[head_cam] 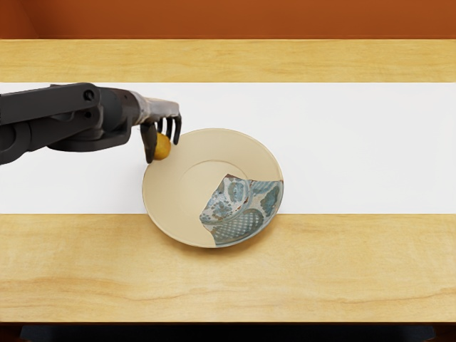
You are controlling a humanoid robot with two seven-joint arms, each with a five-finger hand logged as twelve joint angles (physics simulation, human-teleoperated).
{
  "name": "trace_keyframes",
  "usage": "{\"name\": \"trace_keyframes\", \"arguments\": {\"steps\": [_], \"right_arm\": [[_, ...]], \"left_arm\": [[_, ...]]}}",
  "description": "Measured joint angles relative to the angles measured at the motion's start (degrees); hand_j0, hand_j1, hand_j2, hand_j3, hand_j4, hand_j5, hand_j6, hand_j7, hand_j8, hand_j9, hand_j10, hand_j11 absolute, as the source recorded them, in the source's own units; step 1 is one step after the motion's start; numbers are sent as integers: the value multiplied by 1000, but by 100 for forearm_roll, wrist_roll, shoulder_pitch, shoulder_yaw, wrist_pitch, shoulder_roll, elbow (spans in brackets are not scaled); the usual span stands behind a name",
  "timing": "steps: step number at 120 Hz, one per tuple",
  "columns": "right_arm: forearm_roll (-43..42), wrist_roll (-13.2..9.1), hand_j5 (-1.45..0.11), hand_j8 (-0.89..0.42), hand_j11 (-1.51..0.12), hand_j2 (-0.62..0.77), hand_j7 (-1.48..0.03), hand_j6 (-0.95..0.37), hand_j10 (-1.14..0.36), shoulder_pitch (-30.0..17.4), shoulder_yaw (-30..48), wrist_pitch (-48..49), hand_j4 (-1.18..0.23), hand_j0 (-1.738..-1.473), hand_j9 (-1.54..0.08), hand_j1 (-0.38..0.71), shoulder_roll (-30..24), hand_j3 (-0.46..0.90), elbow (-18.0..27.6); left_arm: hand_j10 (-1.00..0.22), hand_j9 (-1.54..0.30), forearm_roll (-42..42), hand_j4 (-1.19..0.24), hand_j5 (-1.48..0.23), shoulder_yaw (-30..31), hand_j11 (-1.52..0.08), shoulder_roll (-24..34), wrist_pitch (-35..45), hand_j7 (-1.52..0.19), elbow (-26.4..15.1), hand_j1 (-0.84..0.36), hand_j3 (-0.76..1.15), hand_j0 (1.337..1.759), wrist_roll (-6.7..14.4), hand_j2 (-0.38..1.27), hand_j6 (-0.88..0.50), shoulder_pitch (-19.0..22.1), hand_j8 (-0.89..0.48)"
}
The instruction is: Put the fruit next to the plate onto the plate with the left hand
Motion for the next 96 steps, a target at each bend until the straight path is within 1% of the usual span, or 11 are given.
{"name": "trace_keyframes", "arguments": {"steps": [23,37,59,63,70,76,85,91,96], "right_arm": [[1,0,-43,-33,-43,-7,-43,-33,-33,0,0,0,-33,-1658,-43,-310,0,0,0],[1,1,-43,-33,-43,-7,-43,-33,-33,0,1,0,-33,-1658,-43,-310,0,0,0],[0,0,-43,-33,-43,-7,-43,-33,-33,0,3,0,-33,-1658,-43,-310,0,0,0],[1,0,-43,-33,-43,-7,-43,-33,-33,0,4,0,-33,-1658,-43,-310,0,0,0],[1,0,-43,-33,-43,-7,-43,-33,-33,0,5,0,-33,-1658,-43,-310,0,0,0],[1,1,-43,-33,-43,-7,-43,-33,-33,0,6,0,-33,-1658,-43,-310,0,0,0],[0,0,-43,-33,-43,-7,-43,-33,-33,0,7,0,-33,-1658,-43,-310,0,0,0],[1,0,-43,-33,-43,-7,-43,-33,-33,0,7,0,-33,-1658,-43,-310,0,0,0],[1,0,-43,-33,-43,-7,-43,-33,-33,0,7,0,-33,-1658,-43,-310,0,0,0]], "left_arm": [[-691,-929,-175,-684,-944,-8,-931,-325,23,-928,11,-262,0,1655,1,431,-546,51,-520],[-692,-929,-250,-686,-942,0,-931,-676,25,-927,25,-261,0,1655,0,424,-555,77,-516],[-683,-918,-272,-682,-921,26,-919,-683,4,-913,54,-237,0,1655,1,392,-567,114,-539],[-640,-858,-283,-641,-858,28,-859,-694,-9,-852,56,-218,0,1655,1,363,-558,129,-532],[-488,-653,-354,-488,-653,18,-654,-706,-30,-648,57,-85,0,1656,1,275,-426,123,-406],[-382,-511,-487,-382,-512,5,-512,-701,-81,-508,56,10,0,1656,1,215,-334,124,-318],[-265,-354,-1059,-265,-354,-16,-354,-561,-129,-352,101,114,0,1657,1,149,-232,102,-221],[-208,-277,-1449,-208,-277,-96,-277,-482,-187,-275,171,166,0,1657,1,117,-182,121,-173],[-170,-226,-1813,-170,-226,-192,-226,-323,-390,-224,221,199,0,1657,1,96,-149,121,-142]]}}
